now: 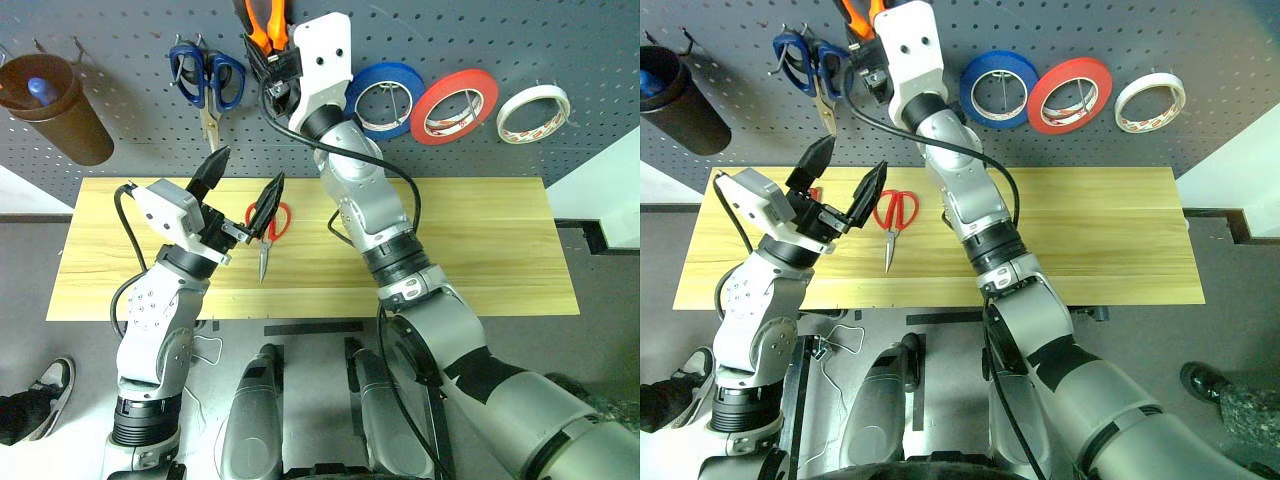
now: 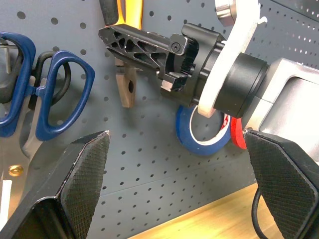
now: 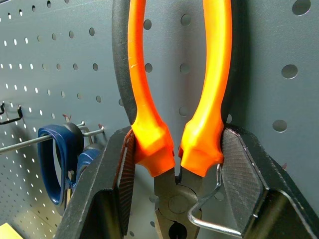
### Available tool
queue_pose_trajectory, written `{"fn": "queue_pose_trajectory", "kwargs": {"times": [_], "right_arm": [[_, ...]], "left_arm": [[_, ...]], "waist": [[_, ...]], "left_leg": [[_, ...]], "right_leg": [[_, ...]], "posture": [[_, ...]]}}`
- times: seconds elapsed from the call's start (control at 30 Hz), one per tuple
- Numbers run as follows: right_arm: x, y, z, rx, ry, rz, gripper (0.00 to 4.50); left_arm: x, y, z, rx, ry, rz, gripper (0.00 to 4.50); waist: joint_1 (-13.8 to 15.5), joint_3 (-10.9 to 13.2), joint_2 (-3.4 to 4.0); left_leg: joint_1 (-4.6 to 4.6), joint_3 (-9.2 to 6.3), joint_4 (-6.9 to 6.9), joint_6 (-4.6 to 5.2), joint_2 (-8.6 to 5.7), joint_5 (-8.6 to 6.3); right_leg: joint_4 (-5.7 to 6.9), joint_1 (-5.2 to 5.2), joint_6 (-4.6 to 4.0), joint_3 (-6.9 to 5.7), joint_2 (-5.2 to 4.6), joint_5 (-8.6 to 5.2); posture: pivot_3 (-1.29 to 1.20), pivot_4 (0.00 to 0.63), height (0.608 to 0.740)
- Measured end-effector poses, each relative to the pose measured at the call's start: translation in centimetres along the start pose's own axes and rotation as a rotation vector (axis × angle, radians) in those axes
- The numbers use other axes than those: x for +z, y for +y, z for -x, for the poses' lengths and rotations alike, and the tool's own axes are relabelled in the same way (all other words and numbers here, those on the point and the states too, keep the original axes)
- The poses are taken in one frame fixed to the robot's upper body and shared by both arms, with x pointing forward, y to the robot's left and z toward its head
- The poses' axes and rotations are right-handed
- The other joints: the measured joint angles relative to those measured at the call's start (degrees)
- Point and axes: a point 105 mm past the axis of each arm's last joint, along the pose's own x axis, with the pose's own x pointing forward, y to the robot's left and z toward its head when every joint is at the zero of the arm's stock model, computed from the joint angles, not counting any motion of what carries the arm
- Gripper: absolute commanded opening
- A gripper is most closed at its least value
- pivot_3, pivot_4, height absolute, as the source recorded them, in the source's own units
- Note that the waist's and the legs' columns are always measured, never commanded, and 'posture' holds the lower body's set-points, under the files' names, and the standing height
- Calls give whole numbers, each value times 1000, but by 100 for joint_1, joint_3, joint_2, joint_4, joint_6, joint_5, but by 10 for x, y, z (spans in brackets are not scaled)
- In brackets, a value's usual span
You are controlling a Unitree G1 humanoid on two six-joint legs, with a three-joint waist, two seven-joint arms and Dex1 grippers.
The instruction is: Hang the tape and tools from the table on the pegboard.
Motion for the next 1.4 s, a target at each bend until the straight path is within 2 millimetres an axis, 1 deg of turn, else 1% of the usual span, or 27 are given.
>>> {"fn": "queue_pose_trajectory", "kwargs": {"times": [0.3, 0.6, 0.7, 0.93, 1.1, 1.23, 1.4], "right_arm": [[8, -2, 4, -4, -8, -2, 2099], [28, -1, 9, 6, -42, -1, 2099], [28, 0, 11, 12, -36, 0, 2099], [20, -2, 14, 10, -5, 0, 2099], [22, -2, 14, 15, -8, 0, 2099], [36, -2, 15, 19, -42, -7, 2099], [63, 1, 13, 33, -101, -15, 2099]], "left_arm": [[-2, -1, 0, -7, 6, 5, 4500], [-4, -1, 0, -13, 11, 8, 4500], [-4, -1, 0, -12, 12, 10, 4500], [-5, -2, 0, -15, 11, 14, 4500], [-6, -1, -1, -15, 13, 13, 4500], [-7, -1, -1, -13, 16, 13, 4500], [-6, -1, -1, -14, 11, 8, 4500]], "waist": [[33, 0, 0], [81, 0, 0], [78, 0, 0], [80, 0, 0], [81, 0, 0], [82, 0, 0], [59, 0, 0]], "left_leg": [[-3, 0, -3, 0, 0, 0], [-2, 0, -4, 0, 0, 0], [-2, 0, -4, 0, 0, 0], [-2, 0, -4, 0, 0, 0], [-2, 0, -4, 0, 0, 0], [-3, 0, -5, 0, 0, 0], [-2, -1, -6, 0, 1, 0]], "right_leg": [[-5, 0, 0, 0, -1, 0], [-5, -2, 0, 0, 0, 0], [-5, -2, 0, 0, 0, 0], [-5, -2, 0, -1, 0, 0], [-5, -2, 0, -1, 0, 0], [-6, -2, 0, 0, 0, 0], [-4, -3, 0, 0, 2, 0]], "posture": [[86, 346, 721], [77, 350, 721], [76, 351, 721], [77, 347, 721], [79, 346, 721], [77, 348, 721], [74, 350, 721]]}}
